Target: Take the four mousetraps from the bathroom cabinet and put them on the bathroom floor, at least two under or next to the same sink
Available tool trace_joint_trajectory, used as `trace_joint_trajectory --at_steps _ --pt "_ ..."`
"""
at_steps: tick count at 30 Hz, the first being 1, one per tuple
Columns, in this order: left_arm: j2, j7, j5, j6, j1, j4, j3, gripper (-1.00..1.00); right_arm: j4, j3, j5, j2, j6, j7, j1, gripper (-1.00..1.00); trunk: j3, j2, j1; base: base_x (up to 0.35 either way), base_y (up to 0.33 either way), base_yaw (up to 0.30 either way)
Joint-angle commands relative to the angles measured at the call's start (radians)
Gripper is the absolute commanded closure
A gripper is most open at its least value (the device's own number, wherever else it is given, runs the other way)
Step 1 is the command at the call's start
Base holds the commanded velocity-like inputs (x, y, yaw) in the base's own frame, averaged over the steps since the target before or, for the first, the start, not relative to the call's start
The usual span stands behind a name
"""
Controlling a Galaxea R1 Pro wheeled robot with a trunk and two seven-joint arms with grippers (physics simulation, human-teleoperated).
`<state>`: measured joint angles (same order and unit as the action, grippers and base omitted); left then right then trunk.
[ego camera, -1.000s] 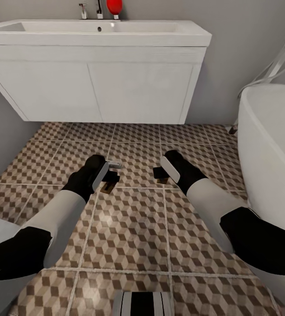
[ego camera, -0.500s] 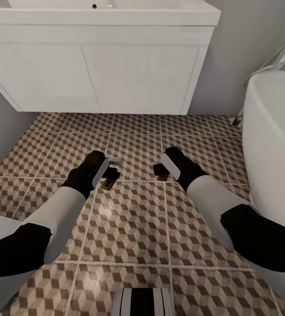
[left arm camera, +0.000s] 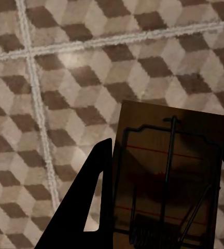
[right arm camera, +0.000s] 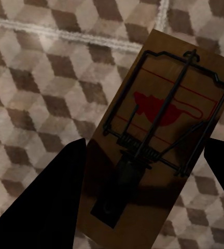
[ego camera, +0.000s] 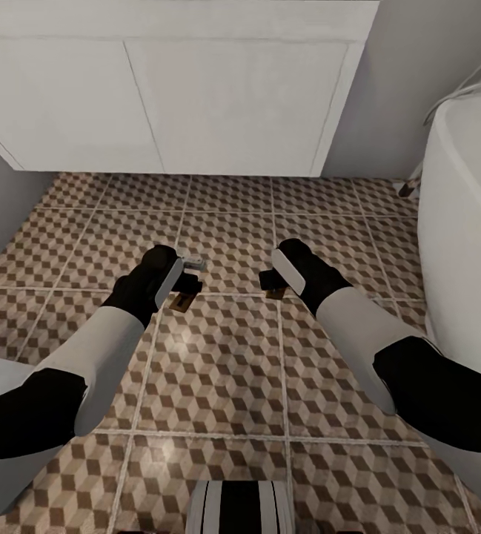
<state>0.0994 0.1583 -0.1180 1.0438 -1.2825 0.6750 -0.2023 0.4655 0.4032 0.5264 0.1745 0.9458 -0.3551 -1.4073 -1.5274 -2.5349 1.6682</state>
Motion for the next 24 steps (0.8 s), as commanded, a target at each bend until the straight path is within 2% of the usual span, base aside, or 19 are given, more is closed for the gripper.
trace_joint_trajectory --at_steps 1,24 --pt "0.0 0.009 -0.009 0.003 -0.001 0.001 -0.003 1.0 0.0 0.003 0.009 0.0 0.003 -0.008 -0.003 1.0 -0.005 -0.001 0.0 0.0 0.0 0.0" --pt "0.0 0.009 -0.011 0.003 -0.047 0.013 -0.003 1.0 0.001 0.003 0.009 0.0 0.005 -0.007 -0.059 1.0 -0.094 -0.006 0.011 0.0 0.0 0.0"
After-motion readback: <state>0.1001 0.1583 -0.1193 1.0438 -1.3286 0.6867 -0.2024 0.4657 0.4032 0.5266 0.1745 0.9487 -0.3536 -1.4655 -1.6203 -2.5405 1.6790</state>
